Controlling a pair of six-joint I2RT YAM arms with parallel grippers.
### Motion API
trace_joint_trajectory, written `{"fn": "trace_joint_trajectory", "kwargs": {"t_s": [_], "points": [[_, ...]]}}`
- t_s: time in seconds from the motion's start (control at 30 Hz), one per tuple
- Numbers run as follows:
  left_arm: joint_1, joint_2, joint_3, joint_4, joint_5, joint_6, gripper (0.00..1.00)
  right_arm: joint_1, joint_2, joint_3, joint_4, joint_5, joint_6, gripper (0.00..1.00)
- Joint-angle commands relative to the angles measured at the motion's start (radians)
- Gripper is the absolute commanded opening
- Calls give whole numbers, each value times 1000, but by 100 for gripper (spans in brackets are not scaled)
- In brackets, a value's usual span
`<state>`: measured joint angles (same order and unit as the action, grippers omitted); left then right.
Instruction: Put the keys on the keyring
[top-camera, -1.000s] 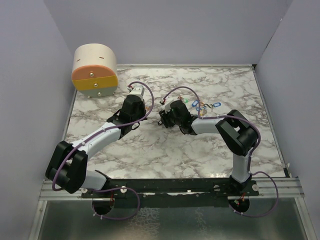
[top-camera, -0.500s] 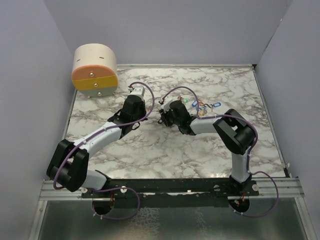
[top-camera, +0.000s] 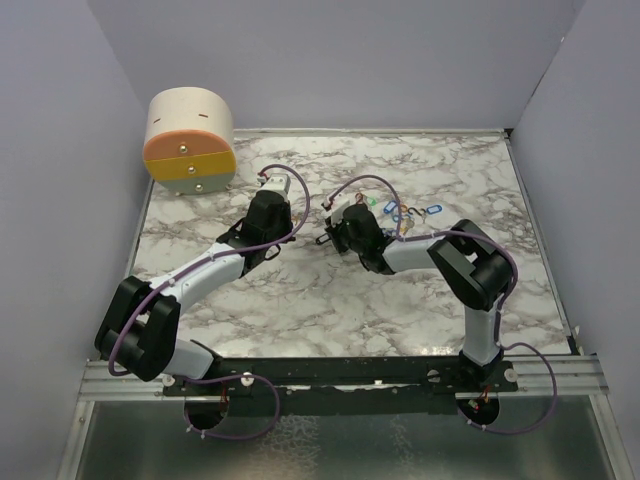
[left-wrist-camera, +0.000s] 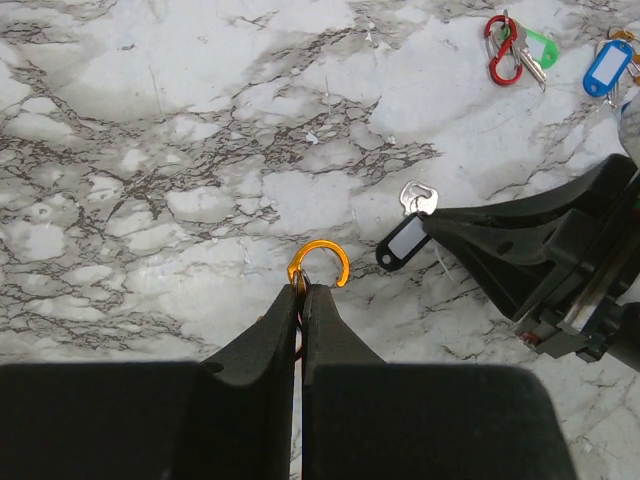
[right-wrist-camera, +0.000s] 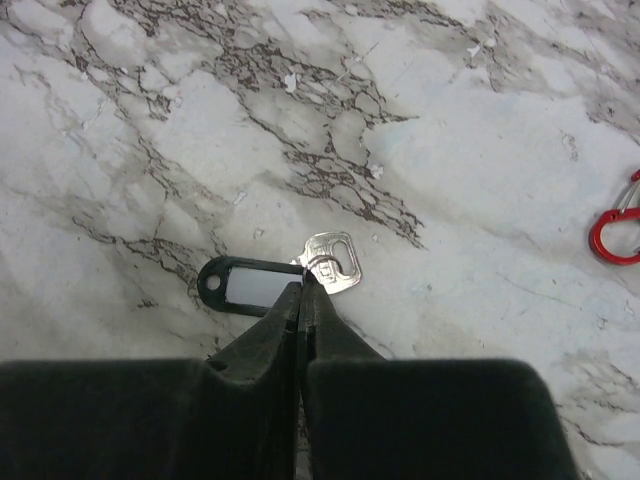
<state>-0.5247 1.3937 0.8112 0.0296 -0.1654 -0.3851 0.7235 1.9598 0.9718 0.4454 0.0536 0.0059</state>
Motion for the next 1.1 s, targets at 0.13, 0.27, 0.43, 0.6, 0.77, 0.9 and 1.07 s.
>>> {"fn": "trace_joint_trajectory", "kwargs": {"t_s": [0.13,0.27,0.43,0.6,0.77,0.9,1.07], "points": [[3,9,13,25,0,9,0,1,-100,-73,75,52,24,1],[3,5,11,27,-3,9,0,1,-106,-68,55,61,32,6],[3,6,10,27,-1,9,0,1,-90,-43,25,36,31,30],[3,7,11,27,-1,10,0,1,-62,-17,4,22,26,34],[3,11,11,27,0,11,0,2,-31,17,-22,8,30,34],[3,11,12,27,-2,13,0,0,-9,39,-46,13,40,34],[3,11,12,26,-4,14,0,2,4,50,-69,15,47,34]]}}
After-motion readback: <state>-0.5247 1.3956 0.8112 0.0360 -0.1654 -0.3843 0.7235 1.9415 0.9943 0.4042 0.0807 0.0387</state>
